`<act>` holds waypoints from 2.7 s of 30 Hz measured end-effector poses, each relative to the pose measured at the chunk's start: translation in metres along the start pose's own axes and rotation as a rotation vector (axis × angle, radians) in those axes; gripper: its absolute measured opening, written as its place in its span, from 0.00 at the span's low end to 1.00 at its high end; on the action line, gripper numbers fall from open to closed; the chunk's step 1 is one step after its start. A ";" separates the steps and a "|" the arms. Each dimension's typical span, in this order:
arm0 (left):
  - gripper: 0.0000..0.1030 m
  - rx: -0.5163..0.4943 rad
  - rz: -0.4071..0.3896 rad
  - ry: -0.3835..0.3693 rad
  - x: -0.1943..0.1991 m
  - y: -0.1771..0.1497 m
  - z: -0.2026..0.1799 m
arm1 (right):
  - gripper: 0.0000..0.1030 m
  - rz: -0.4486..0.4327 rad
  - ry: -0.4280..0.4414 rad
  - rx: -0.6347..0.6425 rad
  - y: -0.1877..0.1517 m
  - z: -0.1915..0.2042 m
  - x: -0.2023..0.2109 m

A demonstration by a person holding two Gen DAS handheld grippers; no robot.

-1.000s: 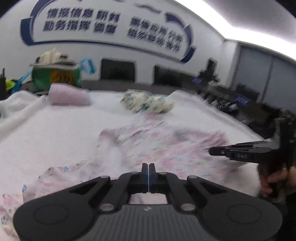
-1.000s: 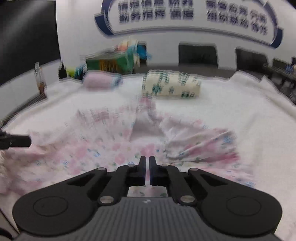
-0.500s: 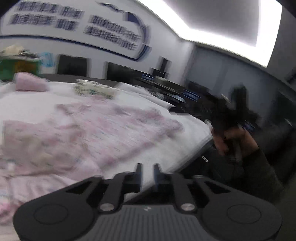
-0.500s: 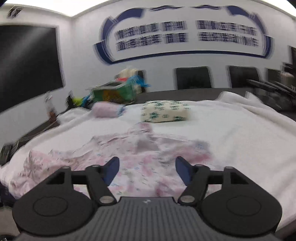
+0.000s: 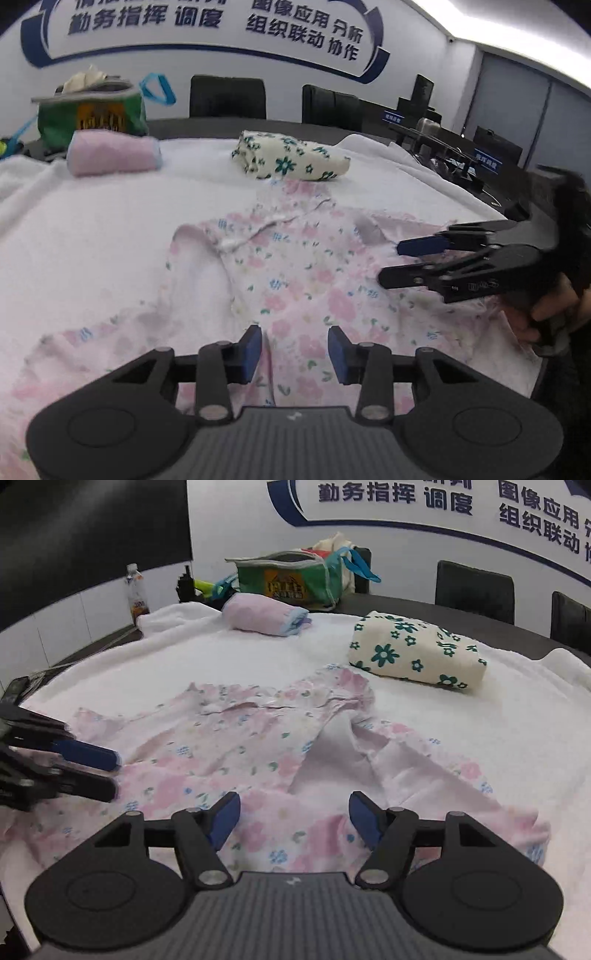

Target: Fold clothes

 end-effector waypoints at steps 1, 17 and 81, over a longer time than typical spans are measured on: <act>0.43 0.021 -0.004 -0.004 0.001 -0.001 0.004 | 0.66 -0.020 0.003 0.008 -0.001 0.003 0.003; 0.64 0.092 -0.109 -0.105 0.034 0.002 0.018 | 0.00 -0.120 0.024 0.051 -0.010 0.040 0.043; 0.04 0.222 -0.043 0.332 0.152 -0.094 0.118 | 0.18 0.423 0.583 0.629 0.070 0.241 -0.164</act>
Point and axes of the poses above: each gripper's, at about its wrist camera, not at the fingertips, and x roughly against the way its jaws point, z to its left, y to its top, the point moved 9 cm from there along -x, roughly the way its jaws point, and after that the axes turned 7 degrees about y, right-handed, at the moved point
